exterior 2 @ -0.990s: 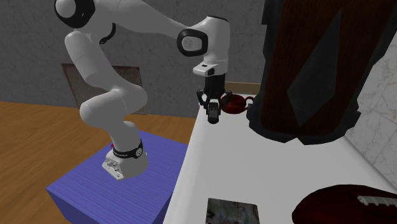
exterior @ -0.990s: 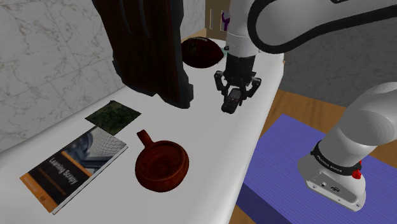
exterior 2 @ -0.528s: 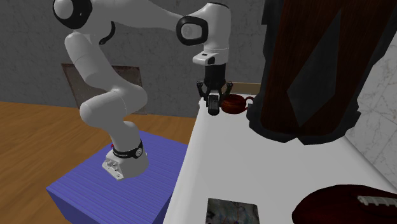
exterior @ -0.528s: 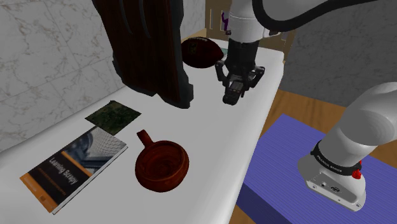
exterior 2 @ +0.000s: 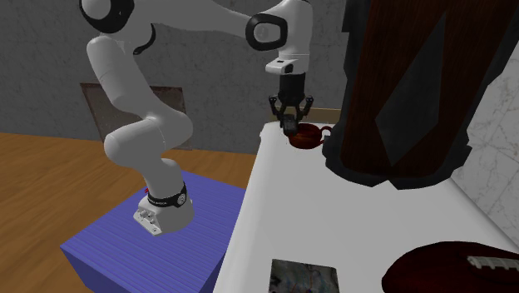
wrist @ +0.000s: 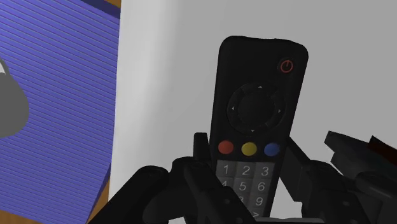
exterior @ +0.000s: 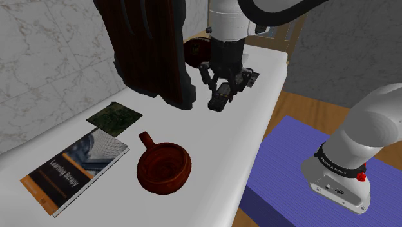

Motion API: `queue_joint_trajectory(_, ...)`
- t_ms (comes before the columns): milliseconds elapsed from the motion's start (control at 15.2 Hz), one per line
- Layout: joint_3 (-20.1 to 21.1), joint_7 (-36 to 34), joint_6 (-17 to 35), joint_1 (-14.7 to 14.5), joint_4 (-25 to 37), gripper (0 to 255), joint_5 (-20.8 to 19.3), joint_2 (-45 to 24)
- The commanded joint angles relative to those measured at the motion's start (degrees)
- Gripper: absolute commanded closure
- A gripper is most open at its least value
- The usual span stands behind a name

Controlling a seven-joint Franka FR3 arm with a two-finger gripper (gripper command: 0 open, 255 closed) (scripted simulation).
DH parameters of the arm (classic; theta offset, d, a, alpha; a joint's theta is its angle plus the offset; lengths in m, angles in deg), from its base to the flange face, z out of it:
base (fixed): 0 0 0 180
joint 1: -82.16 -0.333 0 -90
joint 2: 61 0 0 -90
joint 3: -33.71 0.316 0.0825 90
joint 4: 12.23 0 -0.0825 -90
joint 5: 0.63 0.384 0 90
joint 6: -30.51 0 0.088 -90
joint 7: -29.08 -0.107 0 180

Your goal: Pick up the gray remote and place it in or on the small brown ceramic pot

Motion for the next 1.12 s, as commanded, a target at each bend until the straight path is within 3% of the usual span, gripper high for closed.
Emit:
queue_joint_trajectory(0, 3.23, -3.15, 0.85, 0.66, 2.58, 255, -0.29, -2.86)
queue_joint_trajectory(264, 10.64, -10.3, 1.94, 3.05, 9.26, 255, -2.8, -9.88)
queue_joint_trajectory(462, 17.48, -16.83, 2.64, 5.75, 14.87, 255, -6.91, -16.65)
queue_joint_trajectory(594, 23.06, -22.42, 2.95, 7.9, 18.93, 255, -11.71, -22.71)
queue_joint_trajectory(726, 29.16, -30.24, 2.72, 9.18, 23.39, 255, -20.01, -31.65)
queue_joint_trajectory(792, 31.2, -35.1, 2.0, 8.05, 25.87, 255, -25.76, -37.5)
queue_joint_trajectory(924, 30.04, -42.61, -0.5, 1.11, 31.33, 255, -34.97, -47.17)
queue_joint_trajectory(990, 27.82, -45.17, -1.98, -3.66, 34.64, 255, -38.15, -50.89)
queue_joint_trajectory(1056, 26.68, -44.89, -1.11, -4.36, 33.93, 255, -37.69, -50.48)
